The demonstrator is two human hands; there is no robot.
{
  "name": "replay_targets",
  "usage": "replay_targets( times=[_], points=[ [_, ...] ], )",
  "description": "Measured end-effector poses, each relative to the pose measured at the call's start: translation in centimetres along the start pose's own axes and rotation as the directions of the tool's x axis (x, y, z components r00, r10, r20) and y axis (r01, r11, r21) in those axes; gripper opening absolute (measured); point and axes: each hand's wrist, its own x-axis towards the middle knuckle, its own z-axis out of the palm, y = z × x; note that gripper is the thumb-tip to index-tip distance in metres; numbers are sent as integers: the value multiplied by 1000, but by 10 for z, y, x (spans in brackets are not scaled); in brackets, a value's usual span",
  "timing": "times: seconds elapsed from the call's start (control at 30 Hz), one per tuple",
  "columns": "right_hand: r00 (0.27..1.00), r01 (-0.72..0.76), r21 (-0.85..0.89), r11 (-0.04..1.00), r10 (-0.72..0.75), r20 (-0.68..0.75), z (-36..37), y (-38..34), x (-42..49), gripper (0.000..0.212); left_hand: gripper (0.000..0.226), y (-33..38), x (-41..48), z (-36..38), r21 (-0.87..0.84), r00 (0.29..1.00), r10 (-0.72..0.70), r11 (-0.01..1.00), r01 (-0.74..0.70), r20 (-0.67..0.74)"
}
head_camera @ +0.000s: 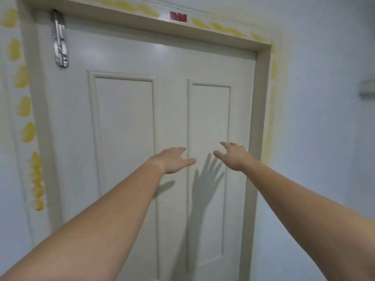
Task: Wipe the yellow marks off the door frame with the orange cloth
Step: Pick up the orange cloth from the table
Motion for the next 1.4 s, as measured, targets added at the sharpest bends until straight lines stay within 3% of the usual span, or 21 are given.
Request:
replay_targets(
  times=[0.47, 0.93, 1.4],
  points=[
    [981, -193, -105, 975, 189, -50, -33, 94, -23, 73, 85, 70, 45, 57, -31, 973, 195, 981, -193, 124],
    [935, -351, -104, 931, 341, -99, -72, 197, -40, 72, 87, 184, 112, 119, -75, 925, 358, 934, -351, 127],
    [786, -609, -126, 783, 574, -232, -81, 251, -84, 73, 82, 268, 144, 172, -89, 806, 568, 823, -562, 166]
  ],
)
